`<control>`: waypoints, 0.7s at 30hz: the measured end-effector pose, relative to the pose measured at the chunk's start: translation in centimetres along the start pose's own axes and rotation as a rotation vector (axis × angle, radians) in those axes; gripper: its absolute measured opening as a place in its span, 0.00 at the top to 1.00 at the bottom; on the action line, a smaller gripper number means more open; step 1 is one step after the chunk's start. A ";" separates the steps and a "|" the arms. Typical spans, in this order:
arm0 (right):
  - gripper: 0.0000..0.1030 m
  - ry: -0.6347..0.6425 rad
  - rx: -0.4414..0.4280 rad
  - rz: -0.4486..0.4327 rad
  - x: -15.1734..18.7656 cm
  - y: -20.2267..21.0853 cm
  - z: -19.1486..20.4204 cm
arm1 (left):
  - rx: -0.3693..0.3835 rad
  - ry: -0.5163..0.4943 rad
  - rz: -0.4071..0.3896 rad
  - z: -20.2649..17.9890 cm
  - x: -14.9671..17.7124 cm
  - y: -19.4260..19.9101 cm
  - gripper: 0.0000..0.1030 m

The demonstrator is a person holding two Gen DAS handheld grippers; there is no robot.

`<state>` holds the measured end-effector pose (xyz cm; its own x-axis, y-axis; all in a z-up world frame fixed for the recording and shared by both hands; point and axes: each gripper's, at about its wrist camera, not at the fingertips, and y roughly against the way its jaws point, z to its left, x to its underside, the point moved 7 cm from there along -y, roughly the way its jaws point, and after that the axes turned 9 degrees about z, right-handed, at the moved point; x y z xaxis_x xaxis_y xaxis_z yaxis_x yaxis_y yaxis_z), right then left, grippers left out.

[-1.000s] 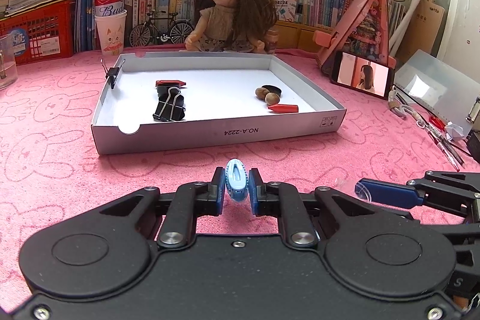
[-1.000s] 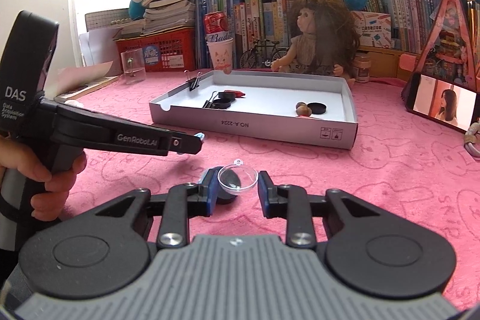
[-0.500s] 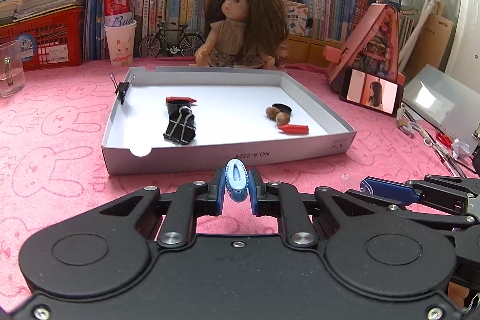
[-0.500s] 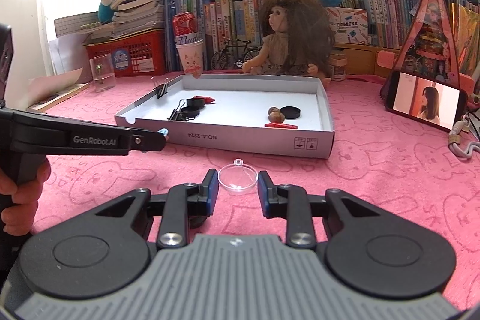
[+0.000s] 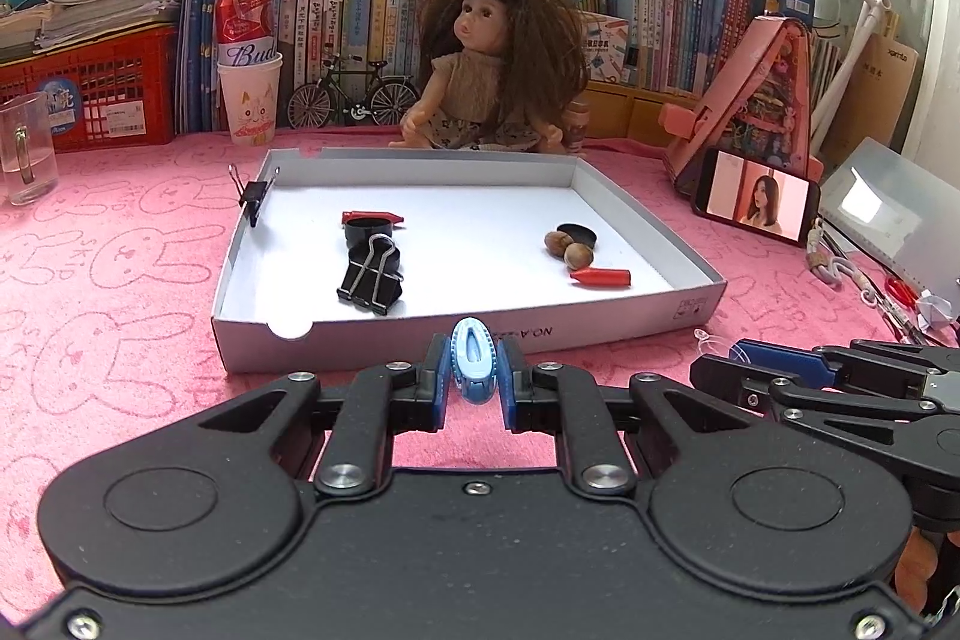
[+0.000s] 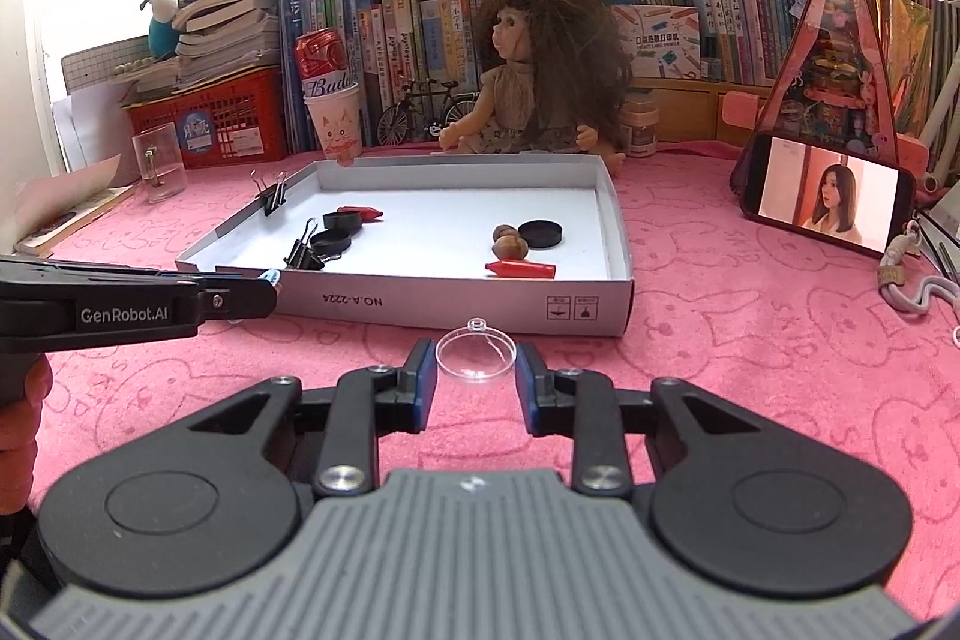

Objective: Organize rigid objects
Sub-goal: 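Close the right gripper on the clear plastic disc while the left lifts the blue clip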

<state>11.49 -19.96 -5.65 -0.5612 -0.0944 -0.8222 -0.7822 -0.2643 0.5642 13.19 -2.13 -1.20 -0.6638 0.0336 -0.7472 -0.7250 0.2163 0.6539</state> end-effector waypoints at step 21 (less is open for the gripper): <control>0.68 -0.039 0.011 -0.071 -5.8 -1.4 -1.1 | -0.022 0.040 -0.089 1.8 -6.5 -1.0 0.85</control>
<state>16.19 -20.11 -1.76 -0.5145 -0.0385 -0.8566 -0.8230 -0.2582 0.5059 18.58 -0.84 2.78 -0.6034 -0.0238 -0.7971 -0.7847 0.1957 0.5882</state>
